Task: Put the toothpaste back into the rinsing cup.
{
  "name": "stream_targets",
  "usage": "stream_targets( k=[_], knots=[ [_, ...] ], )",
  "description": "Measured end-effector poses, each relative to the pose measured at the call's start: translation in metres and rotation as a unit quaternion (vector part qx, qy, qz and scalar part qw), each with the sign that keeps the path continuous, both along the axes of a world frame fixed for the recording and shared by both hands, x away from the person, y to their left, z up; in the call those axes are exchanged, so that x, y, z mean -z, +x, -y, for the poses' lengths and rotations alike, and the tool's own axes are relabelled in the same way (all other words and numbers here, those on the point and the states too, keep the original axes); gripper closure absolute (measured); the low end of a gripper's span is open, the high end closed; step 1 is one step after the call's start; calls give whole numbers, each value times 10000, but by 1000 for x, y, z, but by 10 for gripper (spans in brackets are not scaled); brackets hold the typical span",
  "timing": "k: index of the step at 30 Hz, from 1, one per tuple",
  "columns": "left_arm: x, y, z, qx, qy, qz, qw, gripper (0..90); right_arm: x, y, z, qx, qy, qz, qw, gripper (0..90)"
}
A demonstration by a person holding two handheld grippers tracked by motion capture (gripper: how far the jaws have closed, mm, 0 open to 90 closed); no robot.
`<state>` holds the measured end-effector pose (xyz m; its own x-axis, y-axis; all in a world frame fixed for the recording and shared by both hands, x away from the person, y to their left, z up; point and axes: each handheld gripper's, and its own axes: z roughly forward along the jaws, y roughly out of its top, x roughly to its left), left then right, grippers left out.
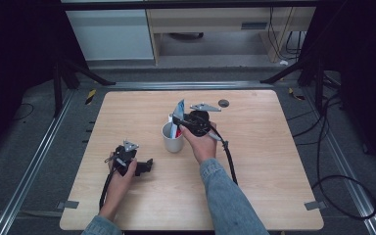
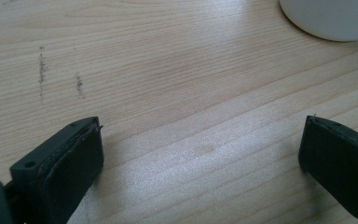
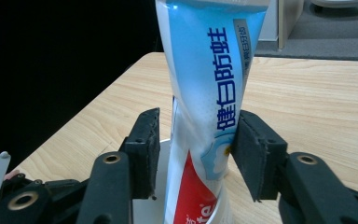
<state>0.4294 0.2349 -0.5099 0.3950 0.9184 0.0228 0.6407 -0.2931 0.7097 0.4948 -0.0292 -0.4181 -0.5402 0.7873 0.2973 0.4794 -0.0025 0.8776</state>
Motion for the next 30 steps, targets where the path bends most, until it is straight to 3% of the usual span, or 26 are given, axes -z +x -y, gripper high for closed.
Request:
stream_targets(
  k=[14, 20, 26, 30],
  knots=[
    [0, 0, 0, -15, -5, 4, 10000, 0, -25, -13, 9, 113, -429, -56, 9990, 358],
    [0, -1, 1, -19, -13, 13, 10000, 0, -38, -15, 19, 129, -761, 0, 9970, 316],
    [0, -1, 1, -14, -10, 16, 10000, 0, -40, -13, 22, 82, -1011, -30, 9948, 262],
    [0, -1, 1, -11, -13, 14, 10000, 0, -41, -12, 19, 152, -1117, 68, 9936, 240]
  ],
)
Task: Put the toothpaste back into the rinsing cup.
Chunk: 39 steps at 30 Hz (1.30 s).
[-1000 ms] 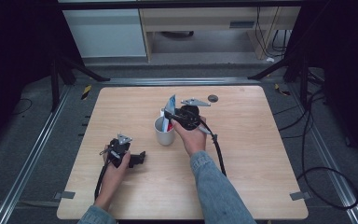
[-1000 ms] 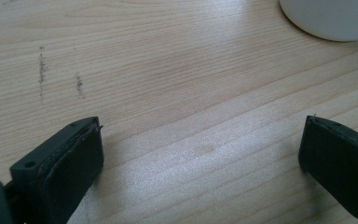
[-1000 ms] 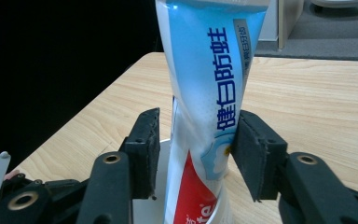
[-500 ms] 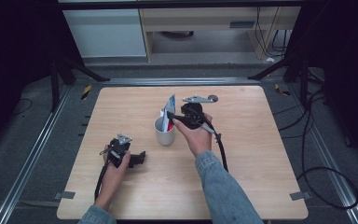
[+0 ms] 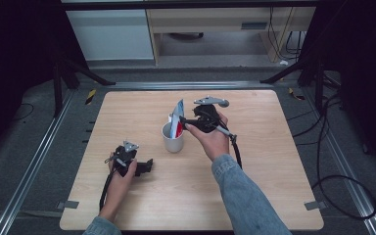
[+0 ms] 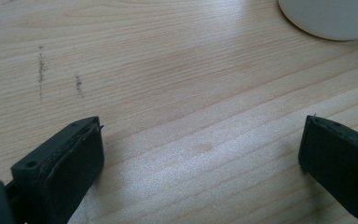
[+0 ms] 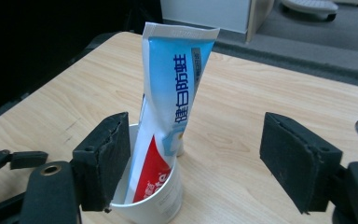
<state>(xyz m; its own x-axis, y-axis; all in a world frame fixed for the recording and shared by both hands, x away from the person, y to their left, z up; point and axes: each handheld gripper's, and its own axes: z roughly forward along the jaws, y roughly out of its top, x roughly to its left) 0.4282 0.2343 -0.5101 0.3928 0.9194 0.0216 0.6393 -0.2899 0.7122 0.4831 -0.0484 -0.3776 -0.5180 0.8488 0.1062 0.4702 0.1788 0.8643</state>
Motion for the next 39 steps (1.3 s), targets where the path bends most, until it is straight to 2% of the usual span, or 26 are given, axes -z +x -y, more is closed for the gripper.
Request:
stream_targets(
  k=[6, 9, 13, 19, 21, 24, 29, 35, 39],
  knots=[
    [0, 0, 0, 6, 11, 3, 10000, 0, -2, 1, -4, -46, -335, 178, 9993, 196],
    [0, 0, 0, 5, 8, 6, 10000, 0, -3, 1, -5, -114, -562, 247, 9980, 172],
    [0, 0, 0, 13, 20, -1, 10000, 0, -6, 0, -5, -201, -733, 345, 9965, 145],
    [0, 0, 0, 8, 11, -3, 10000, 0, -11, -3, 3, -333, -989, 497, 9933, 111],
    [0, 0, 0, 2, 7, -6, 10000, 0, -11, -5, 6, -345, -1048, 456, 9928, 101],
    [0, 0, 0, 4, 7, -8, 10000, 0, -8, -7, 14, -337, -1063, 443, 9928, 97],
    [0, 0, 1, 7, -1, -7, 10000, 0, -1, -13, 30, -164, -1039, 434, 9935, 96],
    [0, -1, 2, 30, 15, 3, 10000, 0, 13, -31, 50, 28, -998, 372, 9943, 96],
    [0, -2, 4, 28, 20, 1, 10000, 0, 20, -44, 63, 105, -1115, 259, 9934, 90]
  ],
)
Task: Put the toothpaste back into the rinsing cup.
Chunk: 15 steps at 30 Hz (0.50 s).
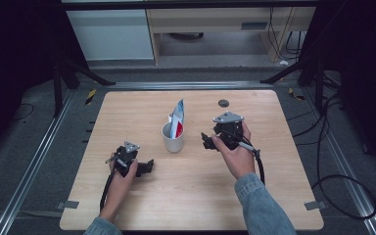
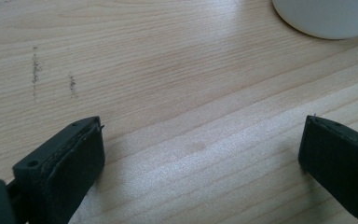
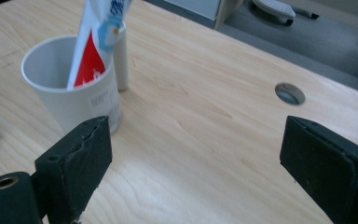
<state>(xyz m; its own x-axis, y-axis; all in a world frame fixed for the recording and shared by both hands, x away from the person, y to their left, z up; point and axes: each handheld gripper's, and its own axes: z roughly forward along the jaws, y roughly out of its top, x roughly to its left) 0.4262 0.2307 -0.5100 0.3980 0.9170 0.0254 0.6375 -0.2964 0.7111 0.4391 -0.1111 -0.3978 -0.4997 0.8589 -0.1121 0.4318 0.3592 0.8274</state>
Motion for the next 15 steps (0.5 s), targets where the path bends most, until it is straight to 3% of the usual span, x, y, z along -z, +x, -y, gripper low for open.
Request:
stream_targets(
  k=[6, 10, 15],
  knots=[
    [0, 0, 4, 34, -2, 0, 10000, 0, 4, -10, 21, 100, 12, -108, 9999, 88],
    [0, 0, 5, 40, -1, -3, 10000, 0, 4, -14, 31, 47, -123, -63, 9999, 86],
    [0, -1, 5, 58, 9, 3, 10000, 0, 11, -17, 46, 137, -124, -89, 9998, 86]
  ],
)
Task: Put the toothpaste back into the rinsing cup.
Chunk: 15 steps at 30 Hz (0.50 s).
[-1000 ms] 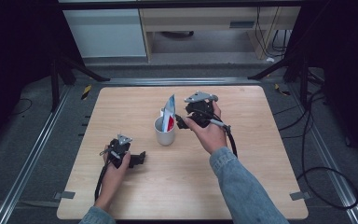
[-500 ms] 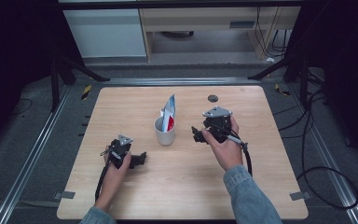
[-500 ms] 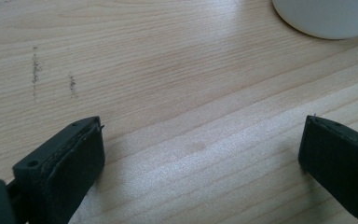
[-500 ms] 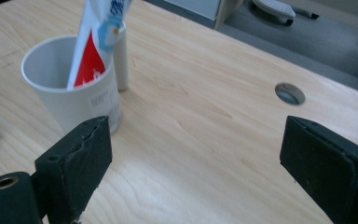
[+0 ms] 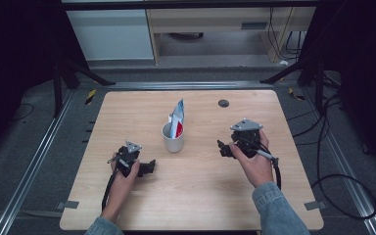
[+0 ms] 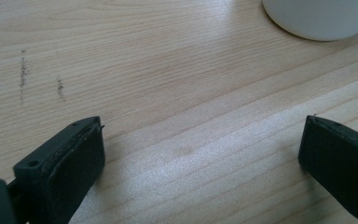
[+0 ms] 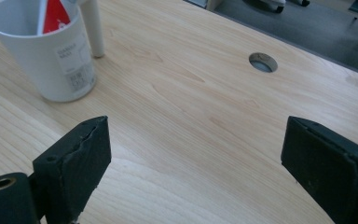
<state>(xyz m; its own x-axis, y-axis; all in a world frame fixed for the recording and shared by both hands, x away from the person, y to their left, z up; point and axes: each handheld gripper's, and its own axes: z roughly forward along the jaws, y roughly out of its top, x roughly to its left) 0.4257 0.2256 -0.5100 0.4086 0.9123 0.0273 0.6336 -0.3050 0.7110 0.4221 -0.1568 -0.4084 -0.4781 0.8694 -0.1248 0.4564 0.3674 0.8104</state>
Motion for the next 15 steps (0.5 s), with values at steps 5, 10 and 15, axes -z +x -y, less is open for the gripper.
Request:
stream_targets(
  k=[5, 10, 15],
  knots=[
    [0, -1, 0, -3, 5, 2, 10000, 0, 13, -3, 17, 194, 118, -124, 9997, 85],
    [0, 0, 1, 1, 3, -2, 10000, 0, 29, -3, 33, 396, 116, -284, 9987, 86],
    [0, 0, 1, 9, 5, -2, 10000, 0, 40, -3, 44, 503, 136, -385, 9979, 86]
  ],
)
